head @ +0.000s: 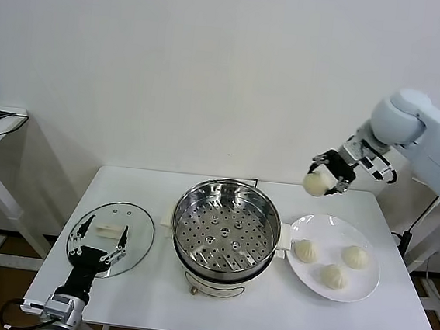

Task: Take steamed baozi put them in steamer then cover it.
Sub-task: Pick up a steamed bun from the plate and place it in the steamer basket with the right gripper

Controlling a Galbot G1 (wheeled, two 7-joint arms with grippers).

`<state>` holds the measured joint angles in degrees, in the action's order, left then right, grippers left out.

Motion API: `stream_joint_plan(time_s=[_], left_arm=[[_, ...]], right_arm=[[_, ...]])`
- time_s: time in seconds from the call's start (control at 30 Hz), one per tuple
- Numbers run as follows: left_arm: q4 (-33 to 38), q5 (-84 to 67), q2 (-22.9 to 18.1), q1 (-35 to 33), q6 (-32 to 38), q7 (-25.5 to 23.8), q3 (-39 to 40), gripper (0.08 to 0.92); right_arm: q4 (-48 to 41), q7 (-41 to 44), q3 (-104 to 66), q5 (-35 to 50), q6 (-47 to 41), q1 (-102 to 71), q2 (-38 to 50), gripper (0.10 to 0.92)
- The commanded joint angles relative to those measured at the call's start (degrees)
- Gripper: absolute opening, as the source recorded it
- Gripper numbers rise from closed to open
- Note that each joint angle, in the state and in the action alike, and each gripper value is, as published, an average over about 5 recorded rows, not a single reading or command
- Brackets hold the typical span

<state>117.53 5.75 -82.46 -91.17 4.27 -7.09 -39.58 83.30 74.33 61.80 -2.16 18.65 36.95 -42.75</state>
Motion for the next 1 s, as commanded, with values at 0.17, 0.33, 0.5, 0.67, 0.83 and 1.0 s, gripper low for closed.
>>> stream_joint_plan(time_s=[0.17,0.33,0.5,0.67,0.83,1.0], left_arm=[[-0.48,-0.45,0.28,0.28,-0.24,-0.24,-1.28,0.823],[-1.00,-0.94,0.60,0.54,-0.39,-0.42,-2.13,0.823],[-1.57,-1.35,0.73,0.83,-0.45,-0.53,-2.73,0.823],[-1.93,-1.86,0.78,0.93,-0.49,-0.72,-3.44,0.823],[-2.12,-2.18,0.81,0.88,-0.48,-0.91,-4.01,0.823],[-2.16,-2.26,0.79,0.77,-0.43,-1.00,-4.30,0.823]], right_arm=[[3.03,-2.51,10.76,0.65,14.27,9.39,-14.37,0.696],[0.61,-3.97,10.50,-1.79,16.53,6.63,-19.01,0.696],[-2.85,-4.46,9.58,-3.87,18.20,2.98,-21.98,0.696],[-6.20,-4.63,7.98,-5.67,18.18,-1.77,-23.39,0.696],[-9.86,-4.66,4.92,-8.68,18.36,-7.46,-23.94,0.696],[-12.93,-4.67,1.89,-11.53,18.72,-11.59,-24.07,0.696]])
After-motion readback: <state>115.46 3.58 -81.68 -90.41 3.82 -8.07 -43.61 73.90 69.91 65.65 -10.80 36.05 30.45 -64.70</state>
